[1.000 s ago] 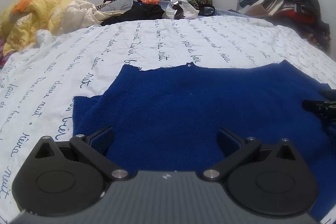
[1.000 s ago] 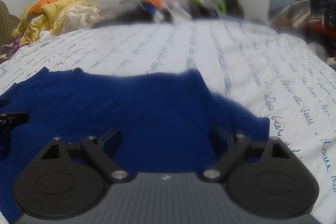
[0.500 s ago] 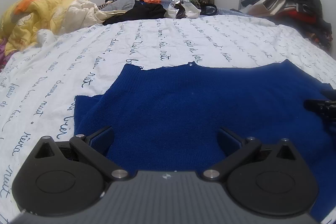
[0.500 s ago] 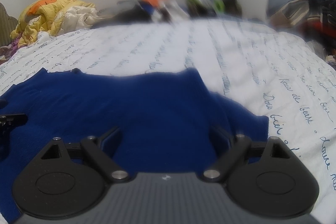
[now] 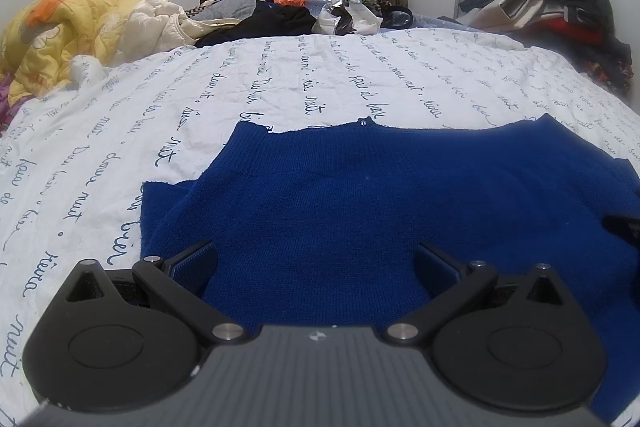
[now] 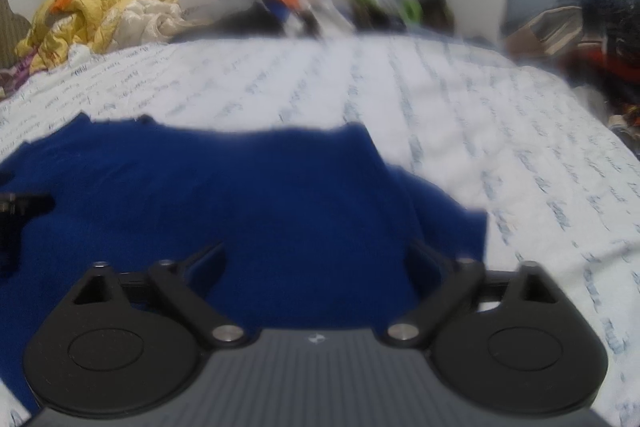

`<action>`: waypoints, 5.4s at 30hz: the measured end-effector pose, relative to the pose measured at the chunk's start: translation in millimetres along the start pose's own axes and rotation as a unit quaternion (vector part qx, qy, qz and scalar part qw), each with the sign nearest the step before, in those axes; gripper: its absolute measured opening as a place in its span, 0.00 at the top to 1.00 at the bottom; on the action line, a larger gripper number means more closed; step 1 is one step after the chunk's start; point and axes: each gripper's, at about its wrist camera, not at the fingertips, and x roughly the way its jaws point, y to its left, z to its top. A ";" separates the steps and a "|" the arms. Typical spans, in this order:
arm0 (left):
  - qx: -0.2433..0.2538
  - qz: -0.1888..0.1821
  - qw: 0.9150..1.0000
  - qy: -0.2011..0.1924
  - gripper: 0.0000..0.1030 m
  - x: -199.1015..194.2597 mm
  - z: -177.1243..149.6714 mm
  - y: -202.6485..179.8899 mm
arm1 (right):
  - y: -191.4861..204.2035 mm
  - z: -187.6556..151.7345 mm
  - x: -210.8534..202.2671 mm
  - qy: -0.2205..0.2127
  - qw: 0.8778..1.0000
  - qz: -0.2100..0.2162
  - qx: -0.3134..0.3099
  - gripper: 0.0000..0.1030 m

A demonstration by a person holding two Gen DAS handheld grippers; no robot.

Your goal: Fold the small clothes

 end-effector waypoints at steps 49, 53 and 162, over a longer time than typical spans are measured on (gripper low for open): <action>-0.291 0.099 0.949 0.070 0.93 -101.8 -43.9 44.8 | -2.2 -57.6 -69.8 0.006 0.998 0.045 0.031 0.00; -0.188 0.096 0.977 0.021 0.93 -115.0 -9.9 -6.8 | -7.3 -57.8 -70.3 0.000 0.997 0.058 0.046 0.00; -0.099 -0.077 0.986 0.112 0.40 30.7 61.9 15.1 | -48.9 50.7 36.2 0.116 0.912 0.263 0.292 0.42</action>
